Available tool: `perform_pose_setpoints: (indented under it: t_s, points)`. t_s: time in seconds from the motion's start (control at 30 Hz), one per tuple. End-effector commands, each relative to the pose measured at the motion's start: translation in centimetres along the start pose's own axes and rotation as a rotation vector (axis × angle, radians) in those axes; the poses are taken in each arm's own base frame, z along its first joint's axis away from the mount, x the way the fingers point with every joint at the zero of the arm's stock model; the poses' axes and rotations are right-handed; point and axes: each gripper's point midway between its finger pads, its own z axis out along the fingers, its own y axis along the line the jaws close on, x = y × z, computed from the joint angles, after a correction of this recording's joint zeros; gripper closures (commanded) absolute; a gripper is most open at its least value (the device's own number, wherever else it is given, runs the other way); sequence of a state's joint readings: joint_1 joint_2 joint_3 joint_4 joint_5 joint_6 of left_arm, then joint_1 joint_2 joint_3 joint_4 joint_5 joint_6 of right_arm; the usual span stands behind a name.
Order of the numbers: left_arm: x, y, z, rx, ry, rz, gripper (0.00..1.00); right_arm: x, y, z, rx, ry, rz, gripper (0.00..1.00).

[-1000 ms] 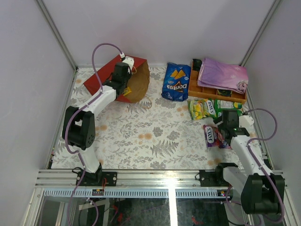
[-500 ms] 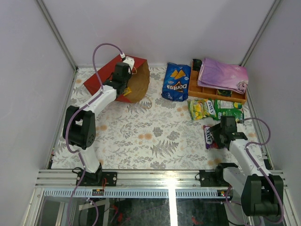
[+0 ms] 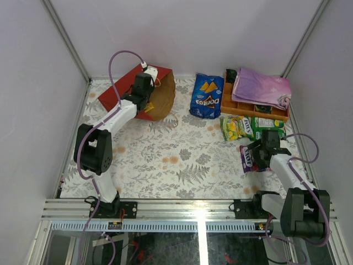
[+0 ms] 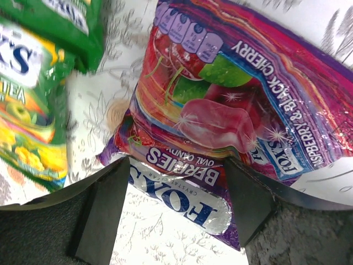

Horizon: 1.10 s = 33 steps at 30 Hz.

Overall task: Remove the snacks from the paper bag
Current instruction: Place the snack at the center of the board.

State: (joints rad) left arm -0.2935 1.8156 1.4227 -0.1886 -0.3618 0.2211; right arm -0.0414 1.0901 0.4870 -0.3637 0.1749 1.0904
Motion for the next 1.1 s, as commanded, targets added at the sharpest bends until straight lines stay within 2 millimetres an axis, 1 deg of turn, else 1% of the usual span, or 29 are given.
perform_pose_setpoints:
  t_s: [0.0, 0.1, 0.27, 0.5, 0.57, 0.7, 0.87, 0.97, 1.07]
  points:
    - [-0.2, 0.2, 0.4, -0.009, 0.005, -0.009, 1.0, -2.2, -3.7, 1.0, 0.152, -0.045, -0.062, 0.22]
    - [-0.2, 0.2, 0.3, -0.008, 0.005, -0.009, 1.0, -3.3, -4.5, 1.6, 0.174, -0.038, -0.05, 0.22]
    - [-0.3, 0.2, 0.3, -0.006, 0.004, -0.011, 1.0, -3.3, -4.8, 2.2, 0.168, -0.025, 0.002, 0.22]
    - [-0.4, 0.2, 0.2, -0.002, 0.001, -0.012, 1.0, -4.5, -5.4, 1.6, 0.181, -0.105, 0.032, 0.23]
    - [-0.5, 0.2, 0.1, -0.002, -0.002, -0.015, 1.0, -4.9, -5.2, 1.3, 0.171, -0.126, 0.045, 0.23]
    - [-0.6, 0.2, 0.0, 0.001, -0.004, -0.016, 1.0, -4.6, -4.3, 1.2, 0.135, -0.102, 0.082, 0.23]
    - [-0.6, 0.3, 0.0, 0.0, -0.008, -0.016, 1.0, -4.9, -4.3, 1.6, 0.163, -0.091, 0.063, 0.23]
    - [-0.6, 0.3, -0.1, 0.0, -0.008, -0.016, 1.0, -5.3, -3.4, 1.2, 0.132, -0.096, 0.066, 0.23]
    - [-0.7, 0.2, -0.1, 0.006, -0.009, -0.019, 1.0, -6.2, -2.3, 0.3, 0.079, -0.132, 0.079, 0.23]
